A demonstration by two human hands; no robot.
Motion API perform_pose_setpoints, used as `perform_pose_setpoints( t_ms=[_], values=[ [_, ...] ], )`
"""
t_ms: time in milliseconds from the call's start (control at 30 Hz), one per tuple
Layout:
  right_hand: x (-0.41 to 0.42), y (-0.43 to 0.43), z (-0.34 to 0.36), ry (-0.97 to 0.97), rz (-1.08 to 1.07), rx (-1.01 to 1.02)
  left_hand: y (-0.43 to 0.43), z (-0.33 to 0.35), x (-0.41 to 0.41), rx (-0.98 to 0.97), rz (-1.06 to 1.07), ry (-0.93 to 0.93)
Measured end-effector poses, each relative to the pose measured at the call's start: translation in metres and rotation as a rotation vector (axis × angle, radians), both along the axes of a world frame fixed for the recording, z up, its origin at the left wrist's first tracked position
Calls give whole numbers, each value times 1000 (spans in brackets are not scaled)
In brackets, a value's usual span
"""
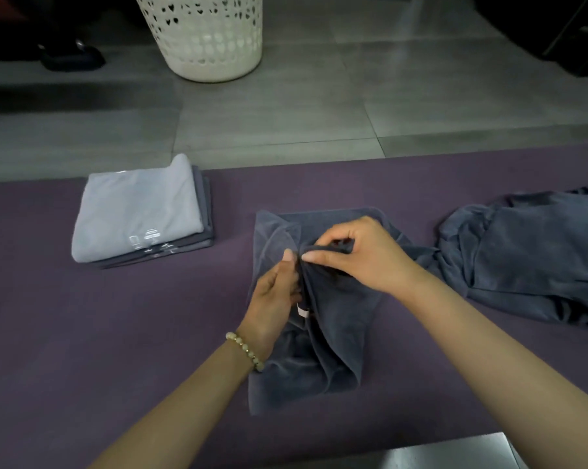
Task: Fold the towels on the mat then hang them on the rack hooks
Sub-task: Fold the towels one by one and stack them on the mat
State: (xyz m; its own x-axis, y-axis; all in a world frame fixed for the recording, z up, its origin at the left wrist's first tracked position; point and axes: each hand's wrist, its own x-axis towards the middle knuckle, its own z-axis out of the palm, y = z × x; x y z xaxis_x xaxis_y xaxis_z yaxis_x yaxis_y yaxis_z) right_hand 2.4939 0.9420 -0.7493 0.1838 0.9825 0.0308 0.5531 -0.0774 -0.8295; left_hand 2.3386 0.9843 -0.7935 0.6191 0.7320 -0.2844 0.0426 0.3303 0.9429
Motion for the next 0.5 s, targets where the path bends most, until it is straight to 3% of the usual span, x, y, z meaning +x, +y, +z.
perform_pose_setpoints(
  t_ms=[133,333,400,500],
  values=[
    [-9,12,-11,285,-196,-5,2,-4,-2,102,13,6],
    [-19,15,-24,362,-104,-22,12,-4,3,160,327,34],
    [-18,10,-35,251,-40,-34,20,-8,5,119,390,43],
    [-1,-1,-62,-69,25,-132,35,-16,4,-12,492,17]
  ],
)
